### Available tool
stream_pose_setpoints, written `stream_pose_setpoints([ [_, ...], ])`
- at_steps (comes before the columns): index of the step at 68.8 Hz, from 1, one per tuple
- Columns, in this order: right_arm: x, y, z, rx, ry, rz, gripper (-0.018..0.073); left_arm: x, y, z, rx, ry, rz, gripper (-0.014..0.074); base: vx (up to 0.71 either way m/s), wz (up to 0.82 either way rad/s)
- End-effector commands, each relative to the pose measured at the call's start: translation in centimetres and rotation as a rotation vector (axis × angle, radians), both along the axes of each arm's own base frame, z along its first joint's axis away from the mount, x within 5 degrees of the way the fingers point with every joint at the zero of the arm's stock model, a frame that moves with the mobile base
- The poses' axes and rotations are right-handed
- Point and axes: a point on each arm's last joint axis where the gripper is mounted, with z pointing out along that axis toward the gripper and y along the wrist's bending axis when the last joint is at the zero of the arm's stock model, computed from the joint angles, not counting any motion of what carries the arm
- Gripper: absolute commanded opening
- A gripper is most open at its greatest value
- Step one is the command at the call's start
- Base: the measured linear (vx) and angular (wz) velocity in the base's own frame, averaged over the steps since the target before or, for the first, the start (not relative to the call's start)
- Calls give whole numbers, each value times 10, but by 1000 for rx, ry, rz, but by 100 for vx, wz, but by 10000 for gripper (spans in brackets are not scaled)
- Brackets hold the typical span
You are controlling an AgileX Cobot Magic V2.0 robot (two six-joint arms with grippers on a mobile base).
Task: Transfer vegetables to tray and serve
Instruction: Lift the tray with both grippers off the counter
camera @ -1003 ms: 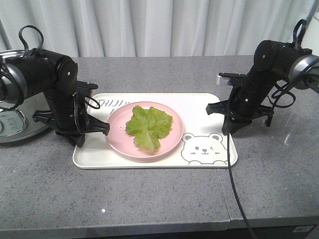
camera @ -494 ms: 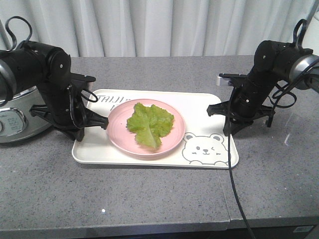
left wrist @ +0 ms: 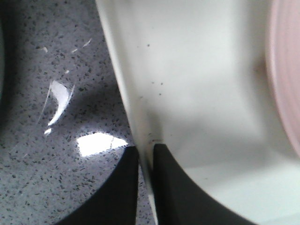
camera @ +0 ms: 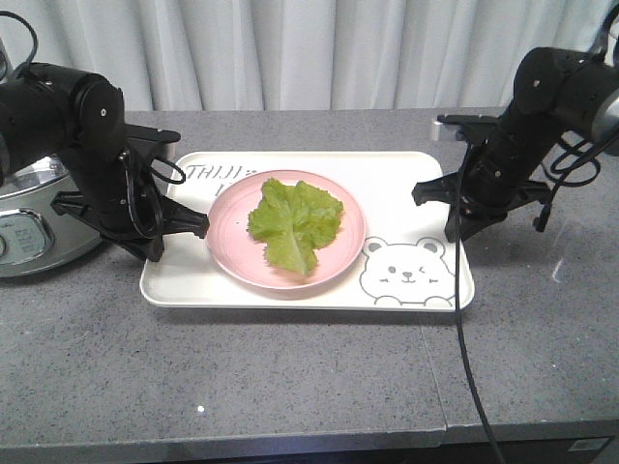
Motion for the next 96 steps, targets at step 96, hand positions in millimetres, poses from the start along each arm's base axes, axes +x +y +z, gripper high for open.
stream_pose_setpoints([
  [96,-56,5,118,97,-265,81,-10,-42,-4,101,-208,-288,-64,-7,0,0],
])
